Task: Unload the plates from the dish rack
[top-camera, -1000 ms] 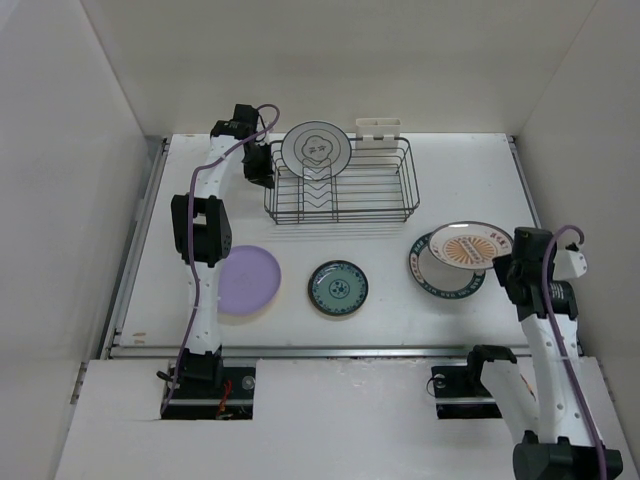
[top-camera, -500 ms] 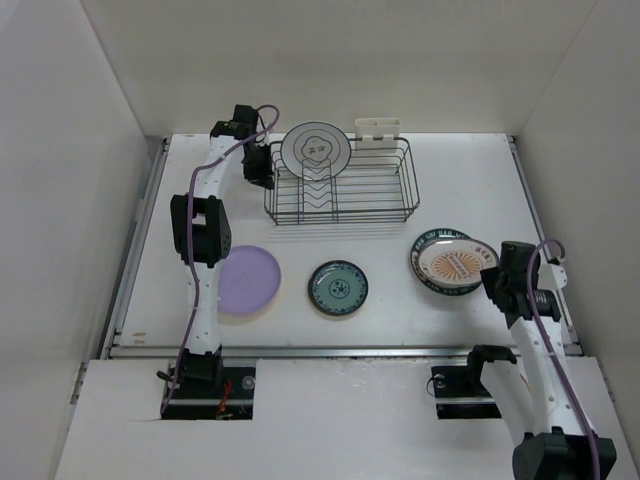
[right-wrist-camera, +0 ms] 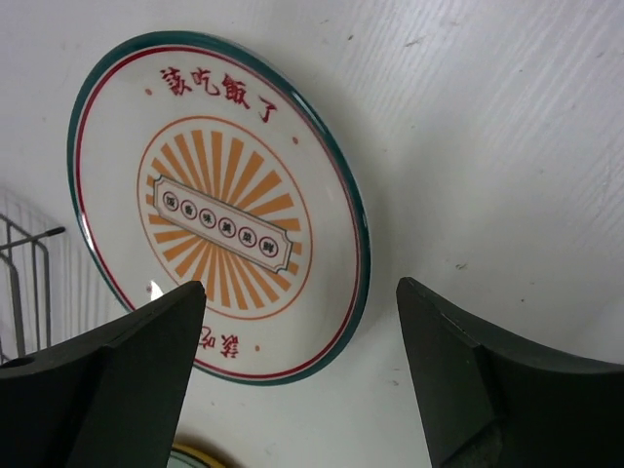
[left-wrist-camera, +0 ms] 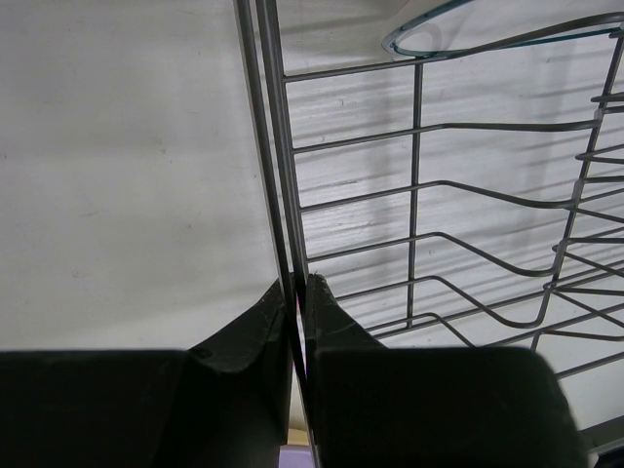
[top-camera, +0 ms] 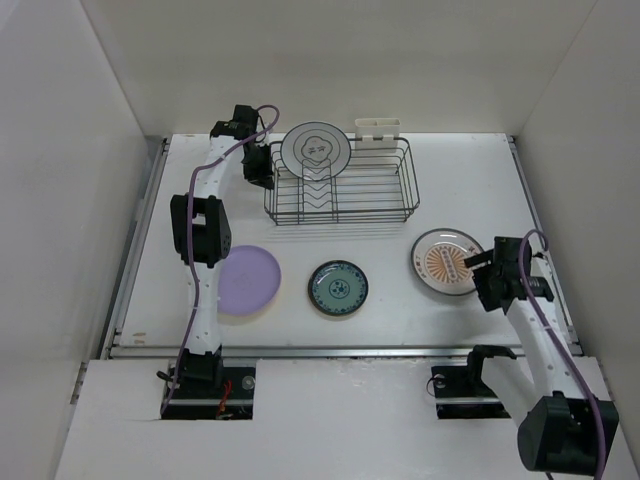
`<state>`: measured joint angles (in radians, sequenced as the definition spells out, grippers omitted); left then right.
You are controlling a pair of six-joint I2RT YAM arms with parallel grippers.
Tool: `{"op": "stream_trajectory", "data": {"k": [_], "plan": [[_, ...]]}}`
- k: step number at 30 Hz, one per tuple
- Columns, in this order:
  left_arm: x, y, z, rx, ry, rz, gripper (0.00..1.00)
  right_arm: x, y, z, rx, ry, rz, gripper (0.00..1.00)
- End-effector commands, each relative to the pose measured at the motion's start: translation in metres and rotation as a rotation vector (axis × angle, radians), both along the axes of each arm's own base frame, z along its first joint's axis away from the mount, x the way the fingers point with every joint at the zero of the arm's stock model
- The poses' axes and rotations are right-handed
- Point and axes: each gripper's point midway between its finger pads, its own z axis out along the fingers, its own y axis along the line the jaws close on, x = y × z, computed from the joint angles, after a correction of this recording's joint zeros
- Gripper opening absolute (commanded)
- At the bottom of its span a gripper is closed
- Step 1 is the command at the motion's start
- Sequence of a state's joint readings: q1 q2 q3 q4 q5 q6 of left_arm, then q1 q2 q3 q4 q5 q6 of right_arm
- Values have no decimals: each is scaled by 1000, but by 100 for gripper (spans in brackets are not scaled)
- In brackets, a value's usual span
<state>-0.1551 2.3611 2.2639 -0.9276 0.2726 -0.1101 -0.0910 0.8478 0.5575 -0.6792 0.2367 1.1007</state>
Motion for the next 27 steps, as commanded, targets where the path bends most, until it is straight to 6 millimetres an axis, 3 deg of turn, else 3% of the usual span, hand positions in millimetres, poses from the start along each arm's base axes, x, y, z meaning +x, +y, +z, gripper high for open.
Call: {"op": "stream_trajectory", "data": {"k": [1,5,6,8,9,10,11,12,13,14,15,16,17,18,19,20,24,26,27], "plan": [[-21,5,29,23,-6,-48,0,27,10,35,6,-126,104,85],[-20,7,29,38,-13,-62,0,76,41,112,-108,-392,414,81],[-20,7,29,38,-13,-62,0,98,48,146,-157,-486,472,83],[-20,8,24,48,-5,-59,0,122,60,171,-281,-517,630,85],[-19,10,24,56,-6,-55,0,139,81,217,-324,-604,726,85],[-19,10,24,60,-8,-63,0,168,96,200,-333,-534,818,85],[-19,10,24,60,-8,-63,0,184,109,206,-418,-524,941,86],[-19,11,19,64,-2,-72,0,201,142,257,-468,-628,1044,86],[-21,12,19,69,4,-83,0,224,173,219,-481,-535,1208,86],[-20,11,21,68,-5,-83,0,243,177,222,-512,-527,1233,86],[-19,12,21,75,-10,-101,0,257,192,225,-527,-536,1282,86],[-20,12,18,76,2,-101,0,270,221,275,-565,-668,1335,86],[-18,14,21,88,-12,-110,0,295,242,234,-524,-603,1413,86],[-16,17,20,107,-10,-103,0,307,256,235,-534,-633,1460,86],[-17,19,15,121,2,-110,0,314,277,271,-544,-759,1487,86],[-13,19,21,119,-20,-109,0,339,289,235,-519,-735,1509,86],[-15,21,16,129,1,-107,0,369,332,223,-549,-889,1531,87],[-15,21,11,130,10,-107,0,376,344,215,-568,-929,1522,90],[-15,21,11,130,10,-107,0,379,356,202,-571,-952,1528,92]]}}
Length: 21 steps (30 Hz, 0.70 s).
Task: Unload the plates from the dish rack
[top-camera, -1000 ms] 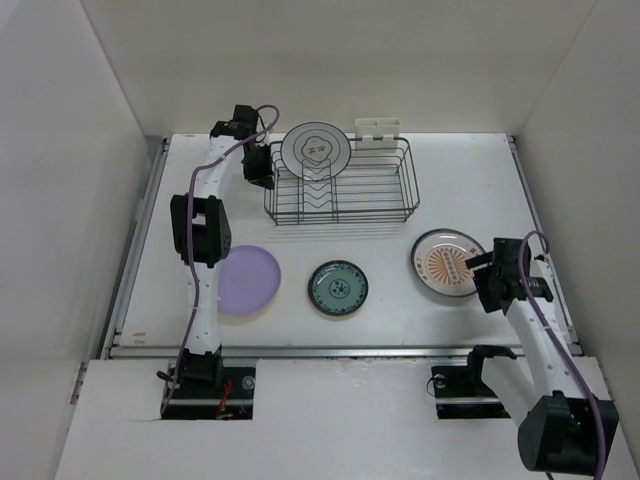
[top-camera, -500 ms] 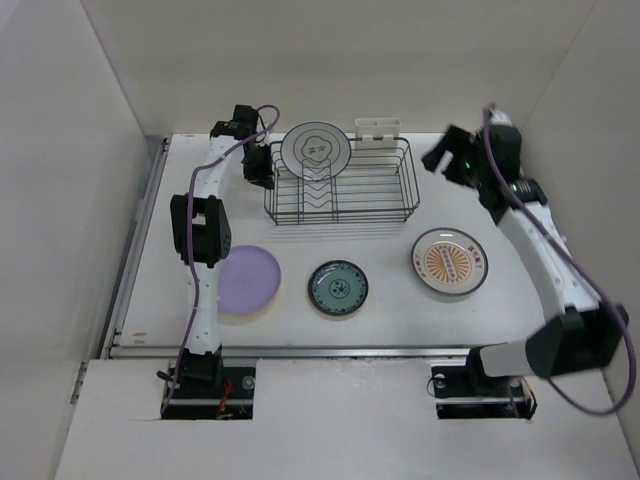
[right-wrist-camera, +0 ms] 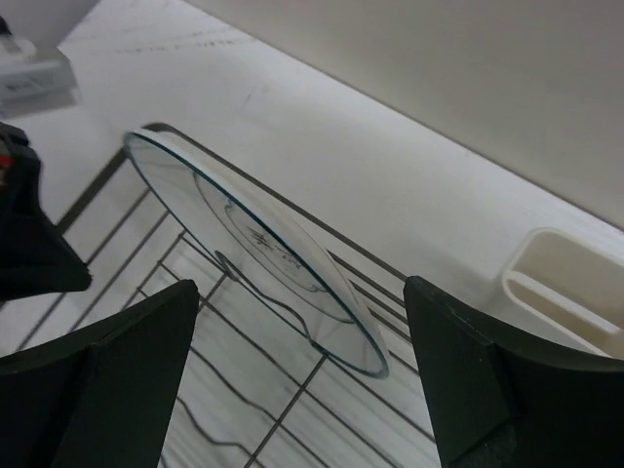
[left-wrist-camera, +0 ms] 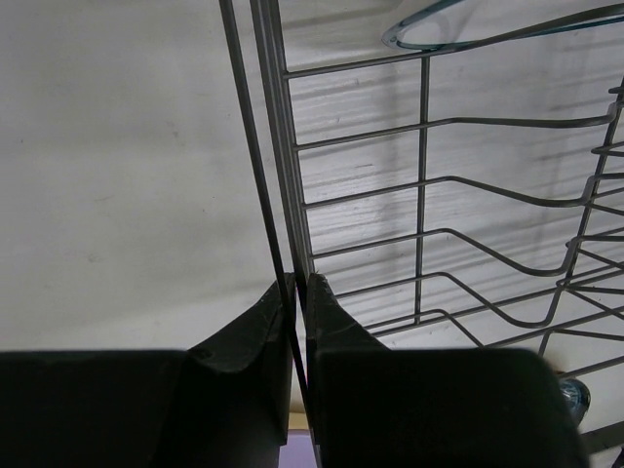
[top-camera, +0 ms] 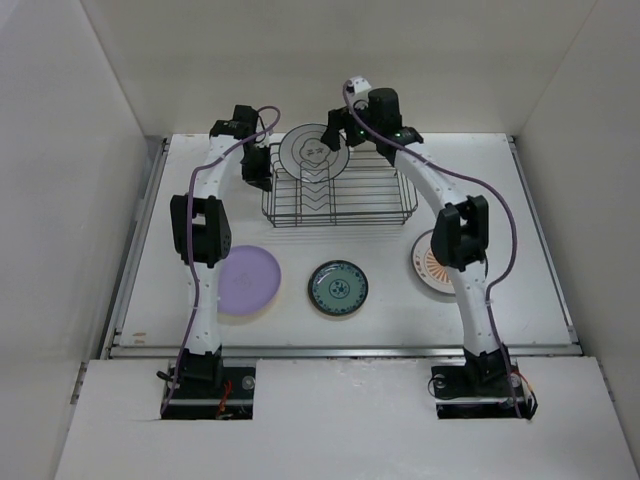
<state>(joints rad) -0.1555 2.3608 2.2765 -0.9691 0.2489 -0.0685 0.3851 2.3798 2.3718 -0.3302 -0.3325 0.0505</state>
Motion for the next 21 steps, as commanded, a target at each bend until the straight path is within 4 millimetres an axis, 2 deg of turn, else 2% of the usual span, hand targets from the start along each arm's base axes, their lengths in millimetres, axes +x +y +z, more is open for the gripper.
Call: {"op": "stream_trajectory", "data": {"k": [1,3,4,5,8,10,11,12,13,14,17,18,20,21], "plan": [[-9,14,11,90,-3,-79,0,11,26,43,64,-225,74,92],[-9,14,6,91,7,-80,0,20,28,28,59,-213,33,94],[-9,14,6,91,7,-80,0,23,35,6,53,-183,32,94],[-9,14,1,92,17,-80,0,26,35,-3,52,-165,19,85],[-10,12,-3,82,27,-85,0,29,33,-11,43,-157,-1,67],[-10,10,-2,70,30,-79,0,27,29,-12,34,-146,-14,41],[-12,10,-5,68,43,-68,0,26,25,4,42,-176,-34,26],[-15,10,-9,66,59,-57,0,28,21,11,43,-193,-61,15],[-17,9,-7,57,66,-31,0,29,14,6,30,-190,-101,13],[-20,9,-11,56,83,-21,0,28,10,27,40,-235,-111,13],[-26,5,-13,31,114,19,0,21,11,45,23,-283,-108,5],[-27,5,-9,27,112,28,0,19,7,61,32,-303,-119,3],[-25,6,-5,27,96,48,0,15,4,68,14,-323,-115,0],[-24,7,-5,32,98,64,0,9,2,88,28,-350,-116,0]]}}
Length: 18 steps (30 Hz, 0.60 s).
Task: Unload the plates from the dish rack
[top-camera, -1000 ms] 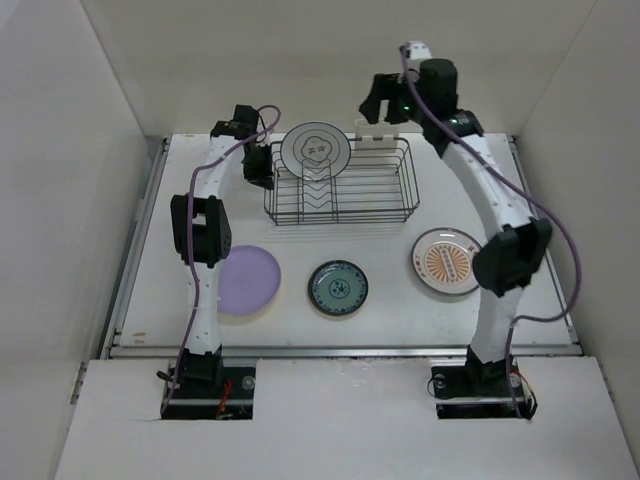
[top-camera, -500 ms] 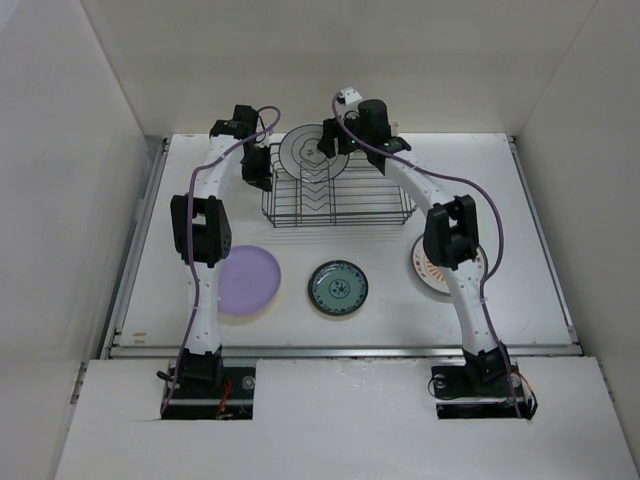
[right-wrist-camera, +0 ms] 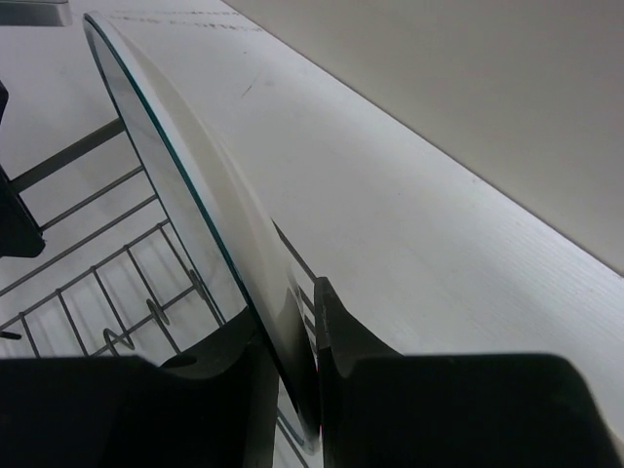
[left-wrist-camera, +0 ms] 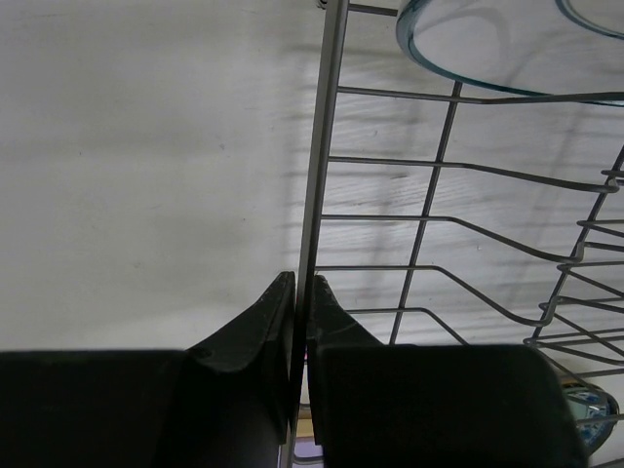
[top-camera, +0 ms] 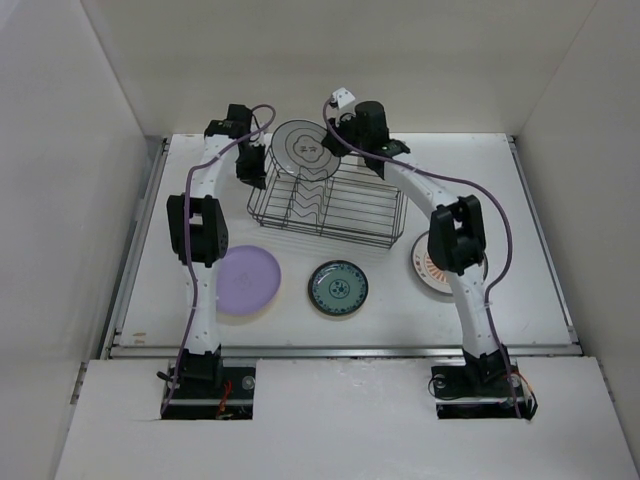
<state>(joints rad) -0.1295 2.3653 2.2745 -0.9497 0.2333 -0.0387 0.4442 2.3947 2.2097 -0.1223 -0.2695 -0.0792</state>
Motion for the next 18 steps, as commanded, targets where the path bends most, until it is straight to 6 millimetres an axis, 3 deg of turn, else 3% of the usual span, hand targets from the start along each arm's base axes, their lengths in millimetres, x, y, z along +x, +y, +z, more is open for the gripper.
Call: {"op": "stream_trajectory", "data": {"k": [1,3,5,6,7,10,11,13,16,17,18], "plan": [[-32,-8,-3,18,118,65,0,3,-28,133,132,-244,-134,0],[-31,-4,1,34,108,87,0,-5,-26,143,128,-263,-123,0],[-32,-5,3,26,113,111,0,-14,-32,167,139,-307,-130,0],[-33,-5,0,27,116,112,0,-16,-36,167,134,-302,-144,0],[-35,-5,-3,25,129,124,0,-23,-39,186,152,-334,-144,0],[-36,-11,3,-12,127,148,0,-32,-48,203,166,-365,-170,0],[-41,-7,-4,-20,158,167,0,-39,-52,220,180,-388,-171,0],[-41,-12,0,-52,156,178,0,-43,-58,220,175,-384,-194,0],[-43,-7,3,-57,153,197,0,-55,-79,244,256,-369,-303,0],[-42,-3,3,-57,153,206,0,-52,-98,235,256,-333,-391,0],[-42,-3,3,-57,153,207,0,-63,-113,242,319,-278,-444,0]]}}
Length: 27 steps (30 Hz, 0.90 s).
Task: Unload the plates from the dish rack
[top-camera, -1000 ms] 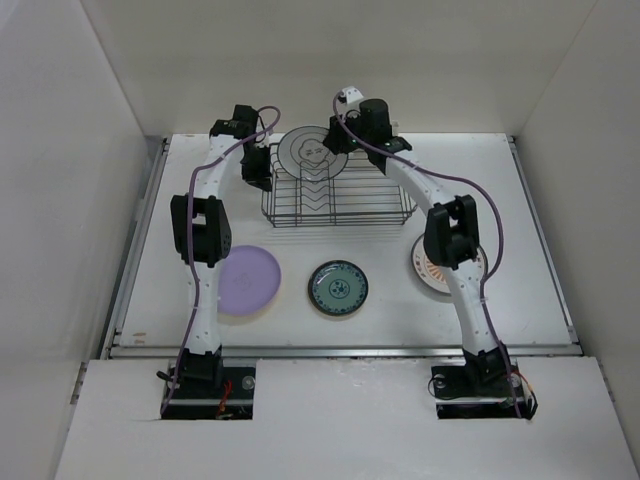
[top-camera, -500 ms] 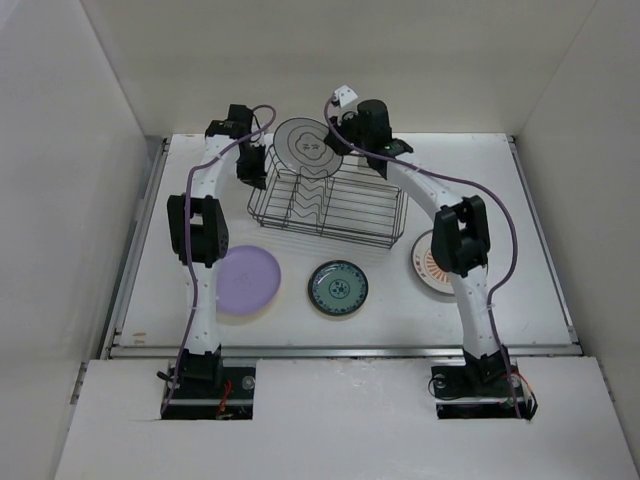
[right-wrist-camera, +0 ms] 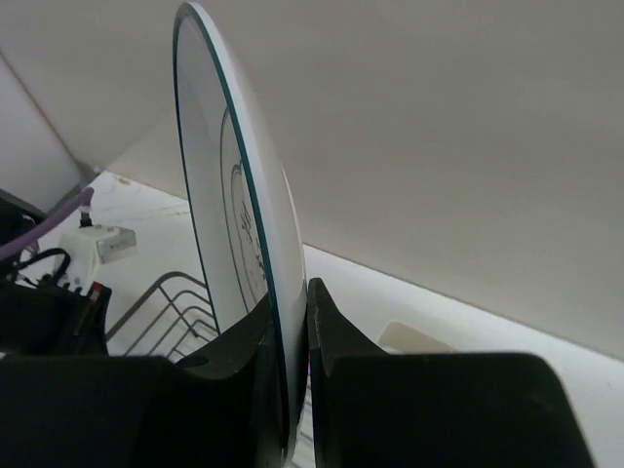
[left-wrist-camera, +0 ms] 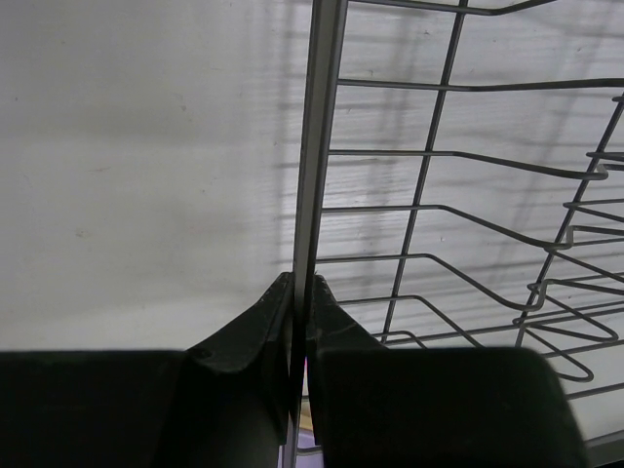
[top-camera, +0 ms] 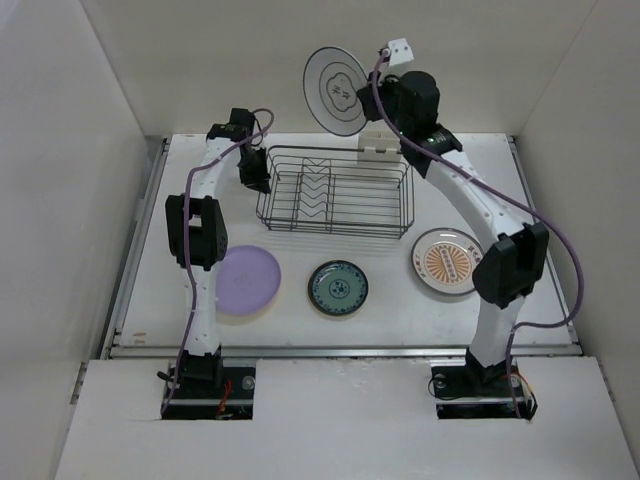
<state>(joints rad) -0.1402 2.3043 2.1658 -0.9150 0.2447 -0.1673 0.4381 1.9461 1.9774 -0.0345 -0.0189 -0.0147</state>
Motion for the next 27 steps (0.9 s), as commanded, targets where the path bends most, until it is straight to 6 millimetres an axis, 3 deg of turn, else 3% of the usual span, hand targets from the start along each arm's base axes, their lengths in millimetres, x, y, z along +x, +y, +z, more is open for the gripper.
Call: {"op": "stream_trajectory", "data": {"k": [1,2,3,4,5,6,7,8,9,10,12,13,14,17,19,20,23,27], "plan": [[-27,6,3,-18,112,99,0,-17,-55,49,226,1,-195,0],[-27,6,3,-15,109,90,0,-14,-85,23,251,76,-272,0],[-27,5,3,-21,109,79,0,-32,-108,31,306,105,-306,0],[-27,5,3,-21,109,78,0,-41,-125,25,413,159,-344,0],[-27,5,3,-21,109,78,0,-47,-162,16,467,189,-420,0],[-27,5,3,-21,109,78,0,-59,-181,-27,487,281,-484,0],[-29,5,1,-19,118,79,0,-89,-199,-12,547,268,-502,0],[-30,4,1,-28,119,76,0,-105,-212,-20,615,296,-540,0],[-30,4,1,-28,119,76,0,-121,-242,-54,623,342,-659,0],[-30,2,2,-36,121,72,0,-154,-257,-50,648,342,-717,0],[-30,1,2,-46,122,69,0,-190,-289,-64,714,343,-875,0],[-30,1,2,-46,122,69,0,-208,-297,-86,721,378,-931,0],[-30,1,2,-46,122,69,0,-237,-301,-86,751,375,-962,0],[-30,1,7,-43,107,52,0,-278,-302,-120,856,433,-1030,0],[-30,2,7,-40,105,43,0,-289,-296,-145,946,492,-1051,0],[-29,0,10,-51,97,39,0,-296,-291,-175,957,563,-1076,0],[-29,-2,19,-60,78,27,0,-306,-282,-215,1028,652,-1098,0],[-29,-1,23,-55,63,8,0,-306,-280,-240,1045,684,-1116,0]]}}
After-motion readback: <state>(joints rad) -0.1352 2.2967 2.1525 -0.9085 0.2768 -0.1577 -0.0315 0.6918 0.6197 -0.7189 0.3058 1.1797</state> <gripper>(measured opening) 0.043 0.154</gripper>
